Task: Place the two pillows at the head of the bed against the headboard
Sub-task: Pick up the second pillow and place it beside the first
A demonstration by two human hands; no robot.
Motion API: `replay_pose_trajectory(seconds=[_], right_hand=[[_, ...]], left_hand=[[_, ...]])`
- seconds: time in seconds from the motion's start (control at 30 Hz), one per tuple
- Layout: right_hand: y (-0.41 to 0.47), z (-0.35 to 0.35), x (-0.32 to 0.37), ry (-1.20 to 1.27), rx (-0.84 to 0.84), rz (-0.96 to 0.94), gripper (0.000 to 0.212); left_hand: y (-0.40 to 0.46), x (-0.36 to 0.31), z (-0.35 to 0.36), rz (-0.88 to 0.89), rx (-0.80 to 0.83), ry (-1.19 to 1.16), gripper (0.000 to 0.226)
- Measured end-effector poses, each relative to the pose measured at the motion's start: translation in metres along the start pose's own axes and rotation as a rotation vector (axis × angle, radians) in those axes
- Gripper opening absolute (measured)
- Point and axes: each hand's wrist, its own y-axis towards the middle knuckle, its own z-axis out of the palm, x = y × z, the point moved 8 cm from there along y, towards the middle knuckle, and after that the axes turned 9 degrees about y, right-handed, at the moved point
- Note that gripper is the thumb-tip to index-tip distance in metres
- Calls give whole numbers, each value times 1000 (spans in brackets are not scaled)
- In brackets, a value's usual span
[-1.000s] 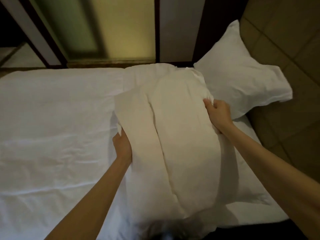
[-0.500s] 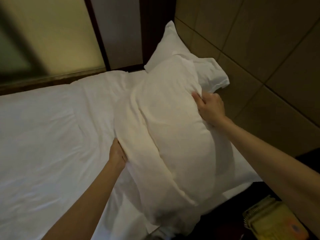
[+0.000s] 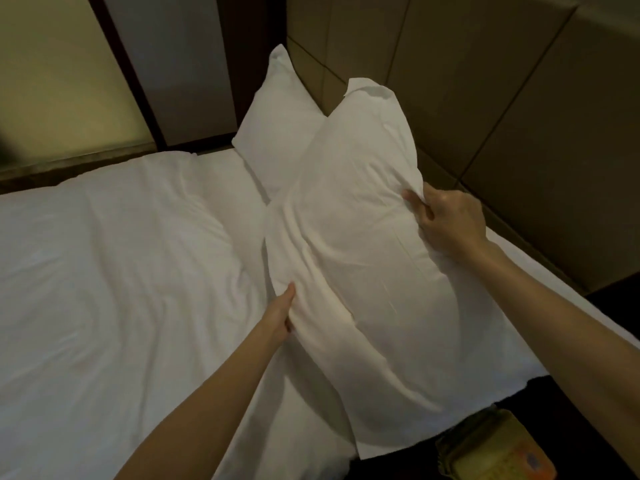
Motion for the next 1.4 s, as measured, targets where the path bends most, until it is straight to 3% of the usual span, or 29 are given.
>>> replay_pose_trajectory(seconds=[0.2, 0.3, 0.37, 0.43, 0.53, 0.6, 0.83, 0.9, 0.97, 1.07, 1.13, 1.27, 1.4], right_hand=[[7, 6, -88, -138, -14, -3, 44], [-12, 57, -146, -275, 188, 95, 36], [-40, 97, -179, -338, 381, 219, 37], [-59, 118, -196, -338, 450, 329, 42], [-47, 122, -194, -249, 358, 408, 56], [-28, 120, -183, -209, 295, 361, 64], [34, 137, -118, -135, 250, 94, 40], [47, 146, -118, -137, 273, 142, 49], [51, 156, -136, -145, 328, 322, 70], [30, 172, -177, -78, 413, 659, 95], [6, 177, -194, -67, 453, 776, 101], [1, 186, -202, -124, 456, 635, 87], [14, 177, -195, -77, 487, 533, 74]], left_hand=[[24, 0, 81, 25, 57, 325, 47], [39, -24, 84, 122, -62, 440, 44], [47, -35, 72, 134, -151, 463, 23], [53, -39, 61, 113, -196, 454, 9], [59, -39, 47, 82, -234, 423, 9], [63, -37, 44, 72, -256, 407, 13], [68, -65, 48, 252, -324, 331, 23], [73, -82, 44, 315, -358, 362, 25], [82, -104, 42, 376, -378, 417, 25], [102, -152, 50, 498, -356, 598, 31], [115, -184, 66, 567, -307, 749, 38], [159, -238, 116, 561, -162, 915, 51], [181, -255, 163, 570, -52, 882, 60]])
